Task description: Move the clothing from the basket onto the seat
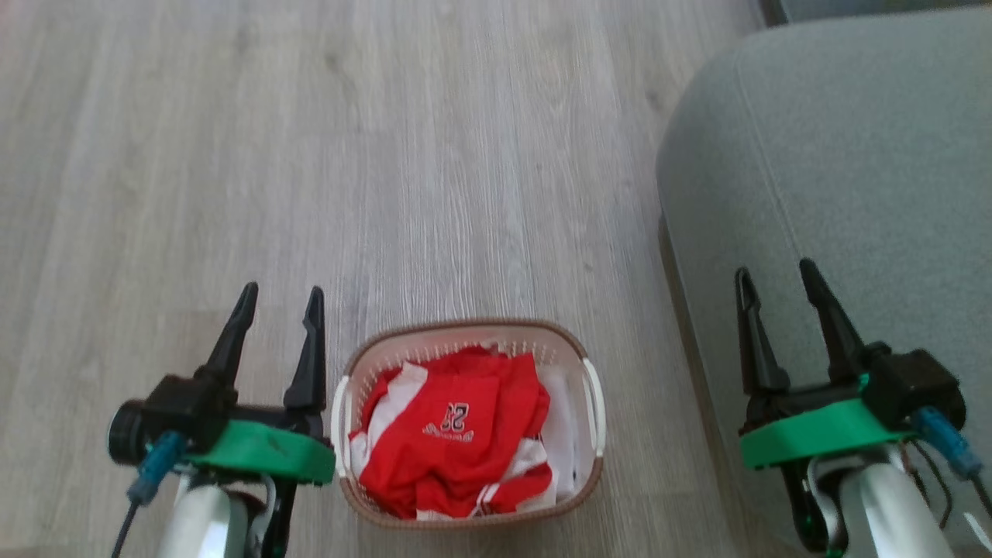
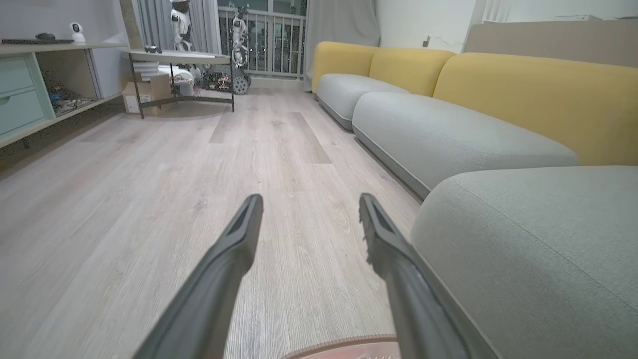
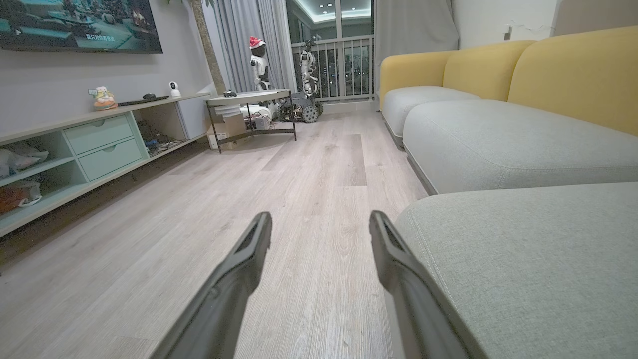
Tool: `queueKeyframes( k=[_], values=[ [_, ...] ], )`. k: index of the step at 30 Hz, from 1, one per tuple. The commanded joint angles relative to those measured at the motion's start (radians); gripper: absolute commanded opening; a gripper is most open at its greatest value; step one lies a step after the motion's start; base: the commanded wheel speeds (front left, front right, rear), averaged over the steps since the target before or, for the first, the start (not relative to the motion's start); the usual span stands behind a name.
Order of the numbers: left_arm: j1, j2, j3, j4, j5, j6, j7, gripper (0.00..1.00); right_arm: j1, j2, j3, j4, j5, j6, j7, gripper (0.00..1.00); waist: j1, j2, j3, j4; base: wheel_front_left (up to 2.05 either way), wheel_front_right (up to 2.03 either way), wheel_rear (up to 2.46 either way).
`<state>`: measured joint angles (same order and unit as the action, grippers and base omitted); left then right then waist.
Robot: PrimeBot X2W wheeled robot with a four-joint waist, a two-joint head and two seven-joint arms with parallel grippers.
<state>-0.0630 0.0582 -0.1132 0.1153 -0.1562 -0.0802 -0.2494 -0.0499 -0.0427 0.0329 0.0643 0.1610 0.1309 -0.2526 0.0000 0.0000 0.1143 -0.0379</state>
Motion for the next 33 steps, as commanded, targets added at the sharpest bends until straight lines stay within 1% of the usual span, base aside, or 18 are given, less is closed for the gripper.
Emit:
queueKeyframes(
  k=[1, 11, 17, 22, 23, 26, 33],
  values=[
    [-0.053, 0.013, 0.035, -0.024, -0.01, -0.005, -0.012, 1.0, -0.045, -0.008, 0.018, -0.042, 0.005, 0.0, -0.009, 1.0, 0.0, 0.0, 0.036, -0.014, 0.0, 0.0, 0.0],
    [-0.161, 0.022, 0.023, 0.022, -0.024, -0.028, -0.012, 1.0, -0.123, -0.008, 0.01, -0.09, 0.02, 0.0, -0.009, 1.0, 0.0, 0.0, 0.185, -0.059, 0.0, 0.0, 0.0],
    [-0.228, 0.027, 0.01, 0.088, -0.046, -0.036, -0.012, 1.0, -0.172, -0.008, 0.01, -0.11, 0.062, 0.0, -0.009, 1.0, 0.0, 0.0, 0.268, -0.095, 0.0, 0.0, 0.0],
    [-0.29, 0.03, -0.016, 0.189, -0.068, -0.042, 0.001, 1.0, -0.21, -0.008, 0.003, -0.128, 0.077, 0.0, -0.009, 1.0, 0.0, 0.0, 0.33, -0.123, 0.0, 0.0, 0.0],
    [-0.318, 0.033, -0.028, 0.234, -0.073, -0.043, 0.004, 1.0, -0.223, -0.008, 0.004, -0.137, 0.082, 0.0, -0.009, 1.0, 0.0, 0.0, 0.353, -0.131, 0.0, 0.0, 0.0],
    [-0.36, 0.04, -0.047, 0.307, -0.082, -0.046, 0.01, 1.0, -0.244, -0.008, 0.004, -0.146, 0.094, 0.0, -0.009, 1.0, 0.0, 0.0, 0.388, -0.145, 0.0, 0.0, 0.0],
    [-0.463, 0.059, -0.114, 0.483, -0.118, -0.05, 0.025, 1.0, -0.297, -0.008, -0.006, -0.183, 0.081, 0.0, -0.009, 1.0, 0.0, 0.0, 0.478, -0.169, 0.0, 0.0, 0.0]
  ],
)
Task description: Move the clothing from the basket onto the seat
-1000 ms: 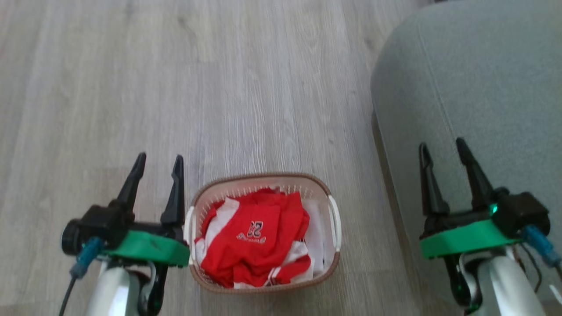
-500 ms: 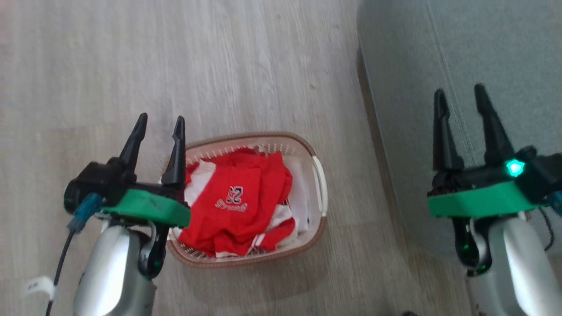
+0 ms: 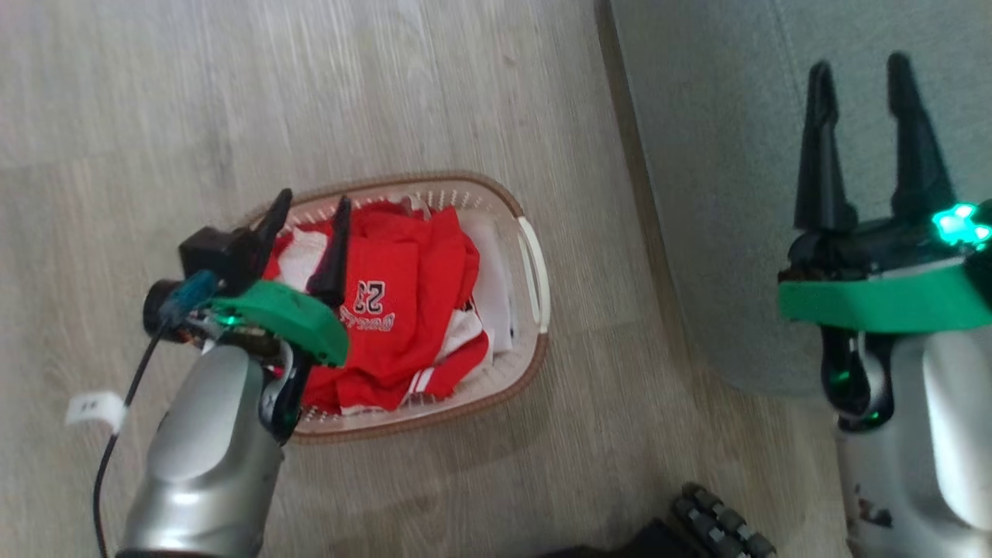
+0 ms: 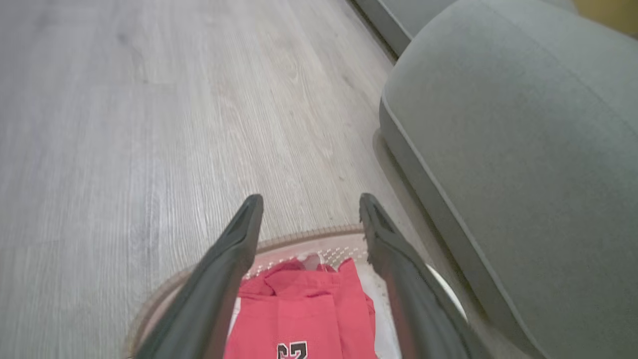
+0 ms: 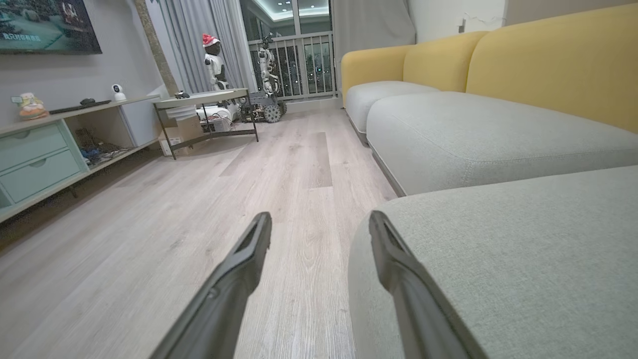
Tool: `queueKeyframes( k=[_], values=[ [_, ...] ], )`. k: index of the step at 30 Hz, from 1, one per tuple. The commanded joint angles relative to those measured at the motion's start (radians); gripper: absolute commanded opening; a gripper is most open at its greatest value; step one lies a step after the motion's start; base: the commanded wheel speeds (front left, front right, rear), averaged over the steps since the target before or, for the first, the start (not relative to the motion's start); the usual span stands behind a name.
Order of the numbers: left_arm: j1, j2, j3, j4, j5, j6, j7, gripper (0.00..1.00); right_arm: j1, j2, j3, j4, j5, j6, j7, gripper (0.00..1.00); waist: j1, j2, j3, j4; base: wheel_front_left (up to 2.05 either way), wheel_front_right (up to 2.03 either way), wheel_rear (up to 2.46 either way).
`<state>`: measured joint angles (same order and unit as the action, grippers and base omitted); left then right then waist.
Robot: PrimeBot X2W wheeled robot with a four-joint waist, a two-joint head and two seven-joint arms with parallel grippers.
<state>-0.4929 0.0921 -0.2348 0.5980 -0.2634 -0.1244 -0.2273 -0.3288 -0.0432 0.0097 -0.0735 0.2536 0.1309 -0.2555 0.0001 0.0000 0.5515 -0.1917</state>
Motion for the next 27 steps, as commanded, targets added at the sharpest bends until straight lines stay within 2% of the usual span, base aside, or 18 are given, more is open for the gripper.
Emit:
queueKeyframes(
  k=[1, 13, 17, 27],
  values=[
    [-0.033, 0.025, 0.007, 0.0, -0.011, -0.006, 0.003, 1.0, -0.018, -0.007, 0.017, -0.045, -0.012, 0.0, -0.006, 1.0, -0.0001, 0.0, 0.041, -0.015, 0.0, 0.0, 0.0],
    [-0.199, 0.061, -0.169, 0.301, -0.137, -0.006, 0.06, 1.0, -0.09, -0.007, 0.022, -0.169, -0.038, 0.0, -0.006, 1.0, -0.0001, 0.0, 0.17, -0.055, 0.0, 0.0, 0.0],
    [-0.247, 0.053, -0.215, 0.405, -0.154, -0.006, 0.106, 1.0, -0.1, -0.007, 0.027, -0.206, -0.035, 0.0, -0.006, 1.0, -0.0001, 0.0, 0.203, -0.072, 0.0, 0.0, 0.0],
    [-0.338, 0.046, -0.311, 0.547, -0.219, -0.006, 0.23, 1.0, -0.122, -0.007, 0.027, -0.246, -0.013, 0.0, -0.006, 1.0, -0.0001, 0.0, 0.271, -0.106, 0.0, 0.0, 0.0]
  ],
)
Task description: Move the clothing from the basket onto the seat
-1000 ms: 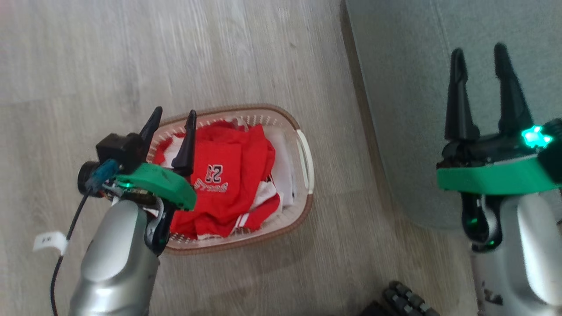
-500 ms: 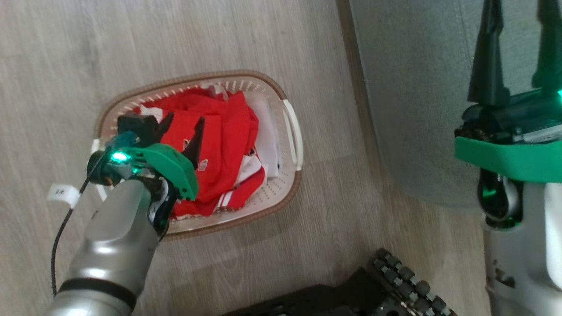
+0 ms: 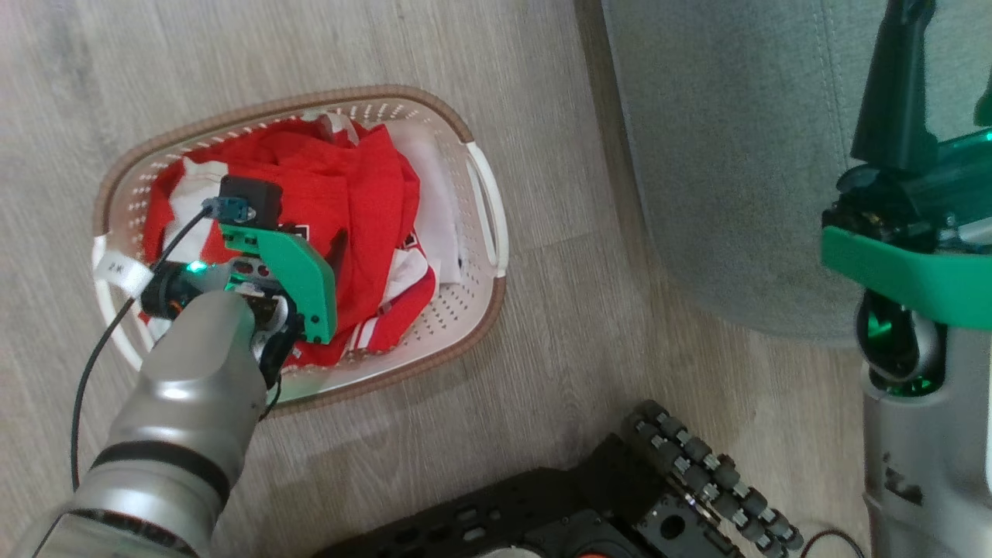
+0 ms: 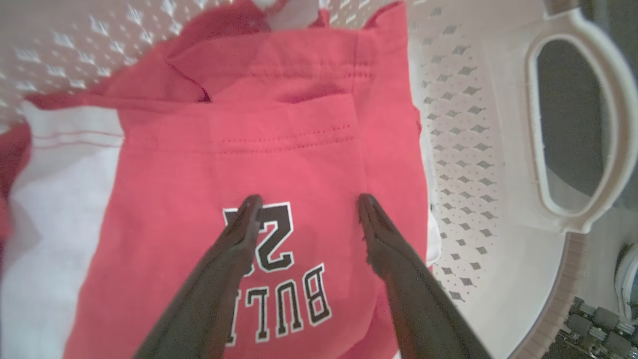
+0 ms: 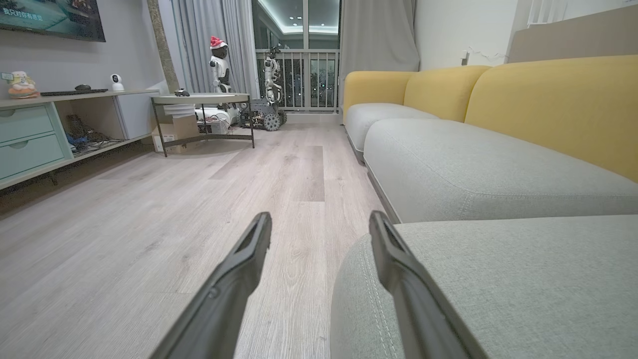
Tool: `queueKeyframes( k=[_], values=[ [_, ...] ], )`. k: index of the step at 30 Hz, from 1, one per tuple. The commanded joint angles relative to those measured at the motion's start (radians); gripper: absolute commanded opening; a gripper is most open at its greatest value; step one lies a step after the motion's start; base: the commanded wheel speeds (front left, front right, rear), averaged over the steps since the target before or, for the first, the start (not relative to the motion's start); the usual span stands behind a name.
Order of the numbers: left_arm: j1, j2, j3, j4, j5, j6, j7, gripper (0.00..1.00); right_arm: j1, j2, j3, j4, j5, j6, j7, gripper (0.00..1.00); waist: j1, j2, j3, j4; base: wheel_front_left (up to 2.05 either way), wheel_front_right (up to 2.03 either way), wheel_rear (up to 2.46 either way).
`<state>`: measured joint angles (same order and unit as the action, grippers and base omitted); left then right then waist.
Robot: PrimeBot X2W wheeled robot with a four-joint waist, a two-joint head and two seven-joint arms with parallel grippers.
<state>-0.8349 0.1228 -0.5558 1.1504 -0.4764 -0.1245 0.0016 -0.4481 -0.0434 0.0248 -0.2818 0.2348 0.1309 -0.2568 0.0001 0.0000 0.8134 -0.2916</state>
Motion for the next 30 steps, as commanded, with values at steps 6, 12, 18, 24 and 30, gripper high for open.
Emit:
queueKeyframes(
  k=[6, 12, 18, 24, 30],
  values=[
    [-0.026, 0.033, -0.068, 0.038, -0.007, -0.006, 0.082, 1.0, -0.003, -0.007, 0.028, -0.059, 0.012, 0.0, -0.005, 1.0, -0.0001, 0.0, 0.038, -0.017, 0.0, 0.0, 0.0],
    [-0.044, 0.04, -0.127, 0.06, -0.02, -0.006, 0.129, 1.0, -0.007, -0.007, 0.038, -0.064, 0.015, 0.0, -0.005, 1.0, -0.0001, 0.0, 0.066, -0.02, 0.0, 0.0, 0.0],
    [-0.053, 0.034, -0.162, 0.062, -0.047, -0.006, 0.161, 1.0, -0.016, -0.007, 0.045, -0.066, 0.013, 0.0, -0.005, 1.0, -0.0001, 0.0, 0.085, -0.02, 0.0, 0.0, 0.0],
    [-0.06, 0.04, -0.202, 0.054, -0.081, -0.006, 0.176, 0.43, -0.019, -0.007, 0.047, -0.064, 0.008, 0.0, -0.005, 1.0, -0.0001, 0.0, 0.088, -0.017, 0.0, 0.0, 0.0],
    [-0.058, 0.052, -0.243, 0.027, -0.123, -0.006, 0.164, 0.0, -0.024, -0.007, 0.051, -0.045, 0.013, 0.0, -0.005, 1.0, -0.0001, 0.0, 0.07, -0.015, 0.0, 0.0, 0.0]
  ],
)
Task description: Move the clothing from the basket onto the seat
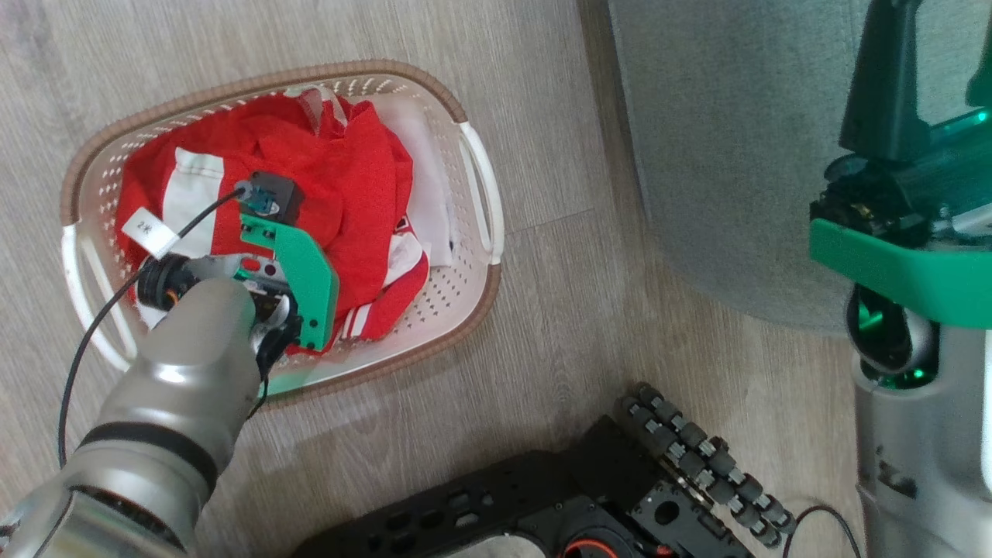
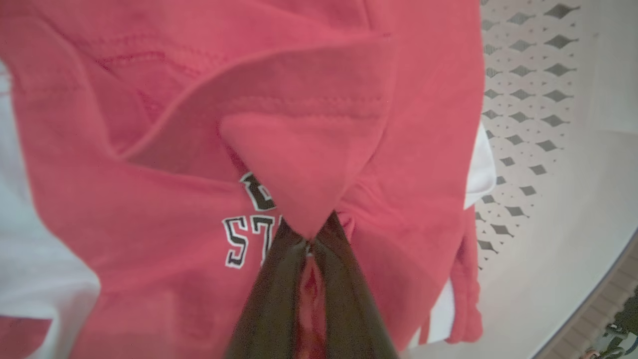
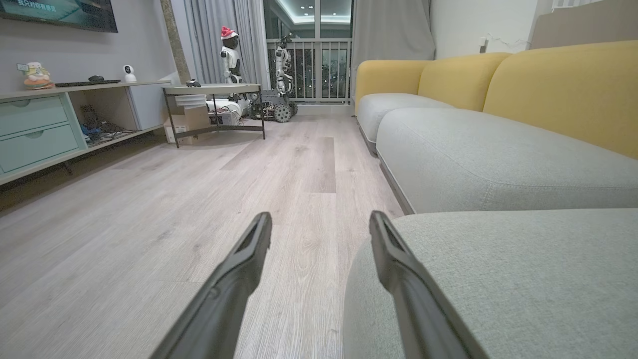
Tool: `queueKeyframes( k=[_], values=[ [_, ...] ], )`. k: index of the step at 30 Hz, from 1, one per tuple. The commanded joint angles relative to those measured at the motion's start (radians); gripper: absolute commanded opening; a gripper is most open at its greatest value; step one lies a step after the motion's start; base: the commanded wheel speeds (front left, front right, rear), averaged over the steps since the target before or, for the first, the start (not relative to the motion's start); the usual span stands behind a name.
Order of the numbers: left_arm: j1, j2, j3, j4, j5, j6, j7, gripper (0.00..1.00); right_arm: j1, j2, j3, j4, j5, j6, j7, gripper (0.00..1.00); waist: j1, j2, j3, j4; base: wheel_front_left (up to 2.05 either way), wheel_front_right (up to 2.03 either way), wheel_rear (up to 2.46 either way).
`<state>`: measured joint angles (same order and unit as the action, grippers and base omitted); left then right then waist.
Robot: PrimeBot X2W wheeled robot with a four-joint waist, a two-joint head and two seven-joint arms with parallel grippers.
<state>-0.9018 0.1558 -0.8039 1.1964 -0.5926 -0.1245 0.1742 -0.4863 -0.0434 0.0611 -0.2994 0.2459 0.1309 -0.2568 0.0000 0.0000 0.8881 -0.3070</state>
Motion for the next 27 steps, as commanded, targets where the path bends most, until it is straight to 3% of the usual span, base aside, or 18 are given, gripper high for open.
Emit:
queueKeyframes(
  k=[1, 11, 27],
  values=[
    [0.009, 0.021, -0.002, -0.025, -0.014, -0.006, -0.014, 0.0, 0.014, -0.007, 0.016, -0.025, 0.003, 0.0, -0.005, 1.0, 0.0, 0.0, -0.008, 0.0, 0.0, 0.0, 0.0],
    [0.037, 0.009, -0.076, -0.101, -0.116, -0.006, -0.09, 0.0, 0.018, -0.007, 0.015, 0.011, 0.004, 0.0, -0.005, 1.0, 0.0, 0.0, -0.101, 0.032, 0.0, 0.0, 0.0],
    [0.131, 0.03, -0.233, -0.284, -0.32, -0.006, -0.289, 0.0, 0.121, -0.007, 0.019, 0.154, -0.023, 0.0, -0.005, 1.0, 0.0, 0.0, -0.419, 0.14, 0.0, 0.0, 0.0]
  ],
)
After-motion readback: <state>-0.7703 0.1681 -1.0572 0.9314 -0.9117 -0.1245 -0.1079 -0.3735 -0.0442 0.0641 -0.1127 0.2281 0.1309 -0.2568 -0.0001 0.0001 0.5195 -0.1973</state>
